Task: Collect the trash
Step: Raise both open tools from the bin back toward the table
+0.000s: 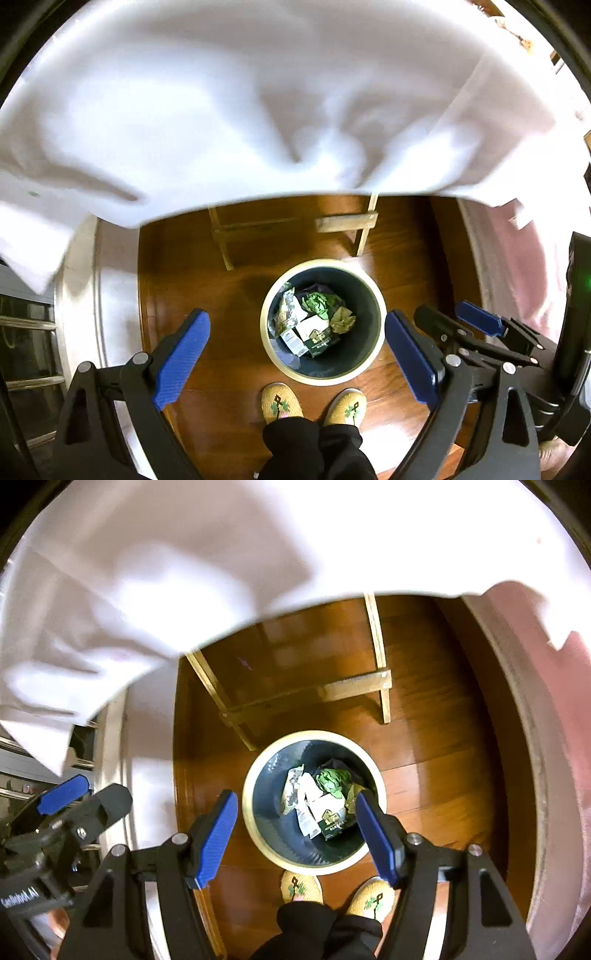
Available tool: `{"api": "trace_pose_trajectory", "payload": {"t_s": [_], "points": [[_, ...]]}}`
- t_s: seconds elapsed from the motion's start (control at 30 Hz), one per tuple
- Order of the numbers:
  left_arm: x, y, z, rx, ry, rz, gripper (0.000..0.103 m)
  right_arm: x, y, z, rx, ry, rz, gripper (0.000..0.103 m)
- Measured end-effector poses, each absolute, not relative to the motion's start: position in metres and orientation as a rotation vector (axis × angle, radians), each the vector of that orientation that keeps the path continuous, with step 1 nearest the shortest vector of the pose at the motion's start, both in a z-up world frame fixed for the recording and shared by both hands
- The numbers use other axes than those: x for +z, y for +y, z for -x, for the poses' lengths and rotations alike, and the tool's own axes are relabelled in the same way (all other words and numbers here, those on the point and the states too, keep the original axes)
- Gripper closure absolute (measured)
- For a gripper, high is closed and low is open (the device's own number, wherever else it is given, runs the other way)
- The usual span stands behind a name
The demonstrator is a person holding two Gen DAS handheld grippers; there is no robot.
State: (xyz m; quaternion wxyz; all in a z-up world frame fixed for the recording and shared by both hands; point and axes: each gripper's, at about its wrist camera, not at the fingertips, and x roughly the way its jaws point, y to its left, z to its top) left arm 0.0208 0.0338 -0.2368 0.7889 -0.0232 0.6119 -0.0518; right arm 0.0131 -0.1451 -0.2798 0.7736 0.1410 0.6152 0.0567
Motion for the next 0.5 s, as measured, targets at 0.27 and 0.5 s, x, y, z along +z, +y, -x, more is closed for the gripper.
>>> {"api": "trace_pose_trajectory", "payload": {"t_s": [0.27, 0.5], "points": [[-0.139, 0.038, -0.023, -0.149, 1.264, 0.033, 0.009, -0.186, -0.140, -0.006, 0.148, 1.266, -0.297, 0.036], [-0.053, 0.040, -0.023, -0.230, 1.176, 0.042, 0.009, -0.097, -0.134, -0.008, 0.164, 1.183, -0.262, 0.036]]}}
